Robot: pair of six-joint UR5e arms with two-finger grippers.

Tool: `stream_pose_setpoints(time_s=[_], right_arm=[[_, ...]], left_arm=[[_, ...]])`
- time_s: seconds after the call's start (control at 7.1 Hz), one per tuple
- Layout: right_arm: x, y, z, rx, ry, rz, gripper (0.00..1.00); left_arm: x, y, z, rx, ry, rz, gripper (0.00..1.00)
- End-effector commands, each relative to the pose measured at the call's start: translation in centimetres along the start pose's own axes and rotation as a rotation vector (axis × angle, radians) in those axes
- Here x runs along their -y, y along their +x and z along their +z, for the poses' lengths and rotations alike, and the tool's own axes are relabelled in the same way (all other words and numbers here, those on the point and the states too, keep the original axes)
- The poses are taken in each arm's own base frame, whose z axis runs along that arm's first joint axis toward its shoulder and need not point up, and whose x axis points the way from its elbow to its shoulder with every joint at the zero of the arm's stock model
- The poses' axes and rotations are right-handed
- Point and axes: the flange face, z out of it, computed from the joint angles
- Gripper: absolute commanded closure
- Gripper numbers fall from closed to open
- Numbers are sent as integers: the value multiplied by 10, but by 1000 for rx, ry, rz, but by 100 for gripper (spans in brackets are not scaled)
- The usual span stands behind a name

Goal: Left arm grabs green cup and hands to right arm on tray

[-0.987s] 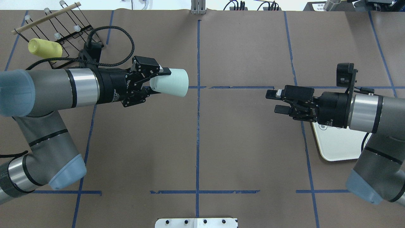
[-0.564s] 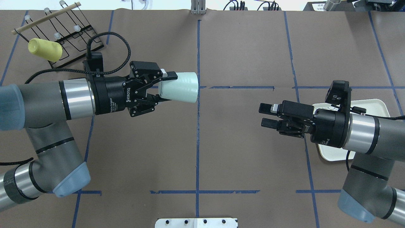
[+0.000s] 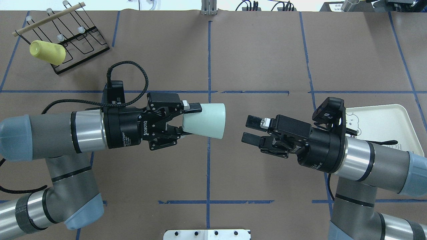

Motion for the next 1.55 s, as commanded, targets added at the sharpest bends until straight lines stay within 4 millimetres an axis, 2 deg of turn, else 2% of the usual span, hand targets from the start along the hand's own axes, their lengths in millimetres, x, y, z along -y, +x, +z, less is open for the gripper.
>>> stream_pose_setpoints(time_s=[0.0,0.14,0.28,0.7,0.99,1.41], right_arm=[[-1,-2,15,7,6,3,0],[-2,-3,17,7,5,3,0],[-2,-3,17,6,5,2,0],[-2,-3,17,2,3,2,0],[-5,-5,28,-20,6,2,0],[-8,-5,33,-28,3,6,3]], left_arm=[[-7,-3,-2,-16,-34,2,80],[-7,-4,-3,-17,-38,2,80],[-22,-9,1,1,-88,-10,80],[-24,-14,3,19,-104,-13,80],[-24,-13,4,17,-103,-14,80],[-24,-13,4,17,-103,-12,80]])
